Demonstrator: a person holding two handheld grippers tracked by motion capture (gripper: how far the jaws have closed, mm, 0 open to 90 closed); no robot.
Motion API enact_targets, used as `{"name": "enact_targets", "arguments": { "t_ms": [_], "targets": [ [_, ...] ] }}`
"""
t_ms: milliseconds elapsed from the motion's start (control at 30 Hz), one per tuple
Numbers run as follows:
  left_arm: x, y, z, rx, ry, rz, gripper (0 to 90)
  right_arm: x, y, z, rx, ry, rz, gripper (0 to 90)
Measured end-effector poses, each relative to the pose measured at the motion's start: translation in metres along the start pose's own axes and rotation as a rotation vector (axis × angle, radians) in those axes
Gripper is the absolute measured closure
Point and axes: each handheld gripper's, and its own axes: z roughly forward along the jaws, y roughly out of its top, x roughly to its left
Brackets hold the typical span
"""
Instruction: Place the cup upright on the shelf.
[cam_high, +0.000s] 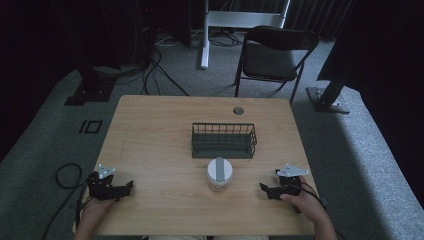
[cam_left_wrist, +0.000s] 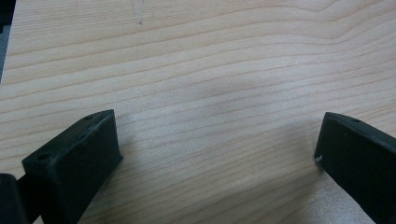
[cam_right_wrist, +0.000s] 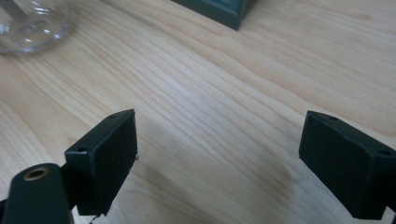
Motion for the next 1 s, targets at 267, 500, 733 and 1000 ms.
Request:
{"name": "enact_targets", "arguments": {
  "t_ms": [267, 500, 733, 1000],
  "targets": [
    [0.000, 0.000, 0.000, 0.001, 0.000, 0.002, 0.2, 0.012, 0.002, 0.004, -0.011, 0.032, -0.034, 11.2],
    [0.000, 0.000, 0.000, 0.001, 0.000, 0.002, 0.2, 0.022, 0.007, 0.011, -0.026, 0.070, -0.067, 11.2],
    [0.000, 0.000, 0.000, 0.000, 0.000, 0.000, 0.2, 0.035, 0.013, 0.017, -0.050, 0.125, -0.092, 11.2],
    [0.000, 0.000, 0.000, 0.001, 0.000, 0.001, 0.2, 0.047, 0.019, 0.025, -0.052, 0.171, -0.114, 12.8]
  ]
}}
